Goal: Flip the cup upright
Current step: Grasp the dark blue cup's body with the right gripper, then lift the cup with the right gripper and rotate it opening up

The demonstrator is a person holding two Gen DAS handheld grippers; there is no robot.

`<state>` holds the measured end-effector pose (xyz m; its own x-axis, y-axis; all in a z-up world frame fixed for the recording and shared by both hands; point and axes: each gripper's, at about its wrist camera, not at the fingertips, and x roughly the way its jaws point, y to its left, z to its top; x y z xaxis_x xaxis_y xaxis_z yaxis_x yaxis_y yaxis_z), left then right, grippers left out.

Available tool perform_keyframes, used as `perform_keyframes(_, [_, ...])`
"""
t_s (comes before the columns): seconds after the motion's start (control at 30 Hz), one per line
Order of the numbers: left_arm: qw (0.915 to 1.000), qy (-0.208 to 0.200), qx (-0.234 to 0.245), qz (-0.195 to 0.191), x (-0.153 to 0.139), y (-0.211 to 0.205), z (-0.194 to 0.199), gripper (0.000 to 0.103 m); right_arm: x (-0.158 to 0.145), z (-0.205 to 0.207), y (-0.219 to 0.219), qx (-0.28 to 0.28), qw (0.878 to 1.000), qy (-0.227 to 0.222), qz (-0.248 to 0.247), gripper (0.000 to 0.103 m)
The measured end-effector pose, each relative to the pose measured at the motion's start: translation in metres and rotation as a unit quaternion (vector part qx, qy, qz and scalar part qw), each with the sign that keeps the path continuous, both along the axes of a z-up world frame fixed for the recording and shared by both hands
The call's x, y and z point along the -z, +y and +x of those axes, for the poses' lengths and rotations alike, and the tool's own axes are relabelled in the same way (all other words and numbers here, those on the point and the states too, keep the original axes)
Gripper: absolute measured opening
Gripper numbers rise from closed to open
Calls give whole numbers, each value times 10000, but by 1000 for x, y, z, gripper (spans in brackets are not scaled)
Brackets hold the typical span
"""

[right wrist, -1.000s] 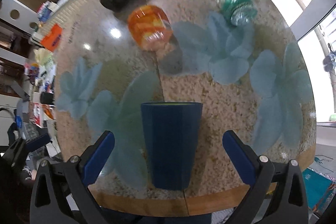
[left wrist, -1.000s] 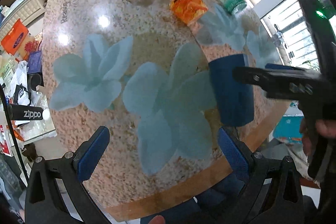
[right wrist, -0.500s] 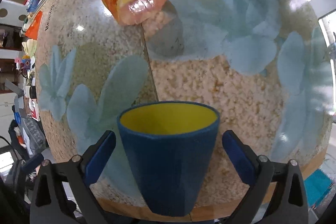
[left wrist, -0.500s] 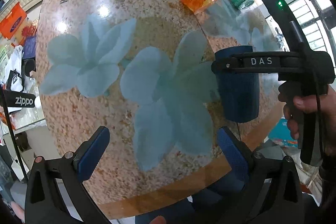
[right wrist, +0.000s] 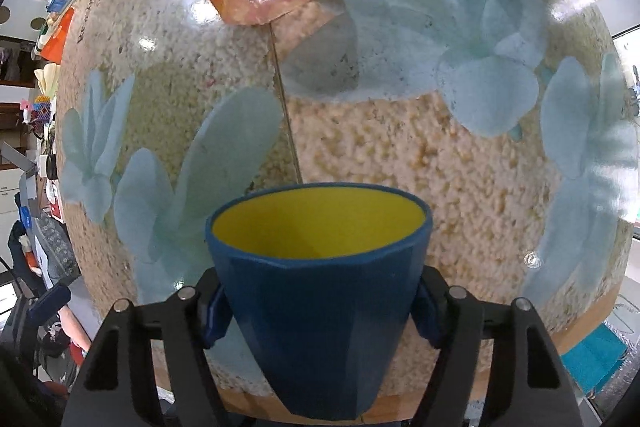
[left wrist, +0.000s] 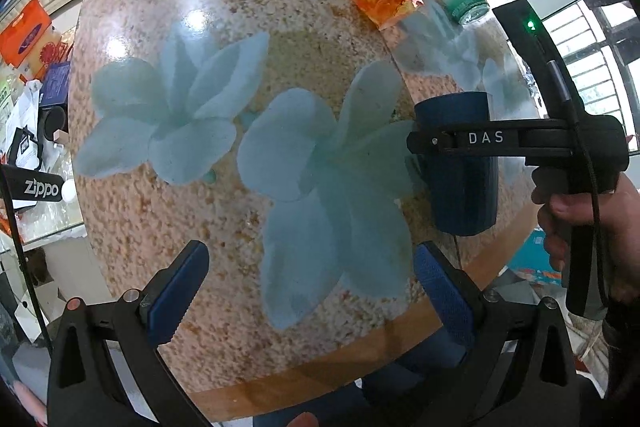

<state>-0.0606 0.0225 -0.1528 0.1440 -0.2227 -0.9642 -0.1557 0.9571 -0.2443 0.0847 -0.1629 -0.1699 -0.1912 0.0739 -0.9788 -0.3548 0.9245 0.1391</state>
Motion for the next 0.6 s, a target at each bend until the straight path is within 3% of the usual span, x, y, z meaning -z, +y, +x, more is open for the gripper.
perform_keyframes(0.17, [9999,-138,85,-23,-10,-2,-1,103,-18,0,3,90,9992,-177,344,70])
perform_keyframes(0.37, [9998,-196,91,31,-17,1,-1,103,-63,5,1,91,9920,-869,910,70])
perform_keyframes(0.6, [9993,-273,182,197,-27,-4,-1,103,-114,3,-4,-48,9657,-2145,1460,70])
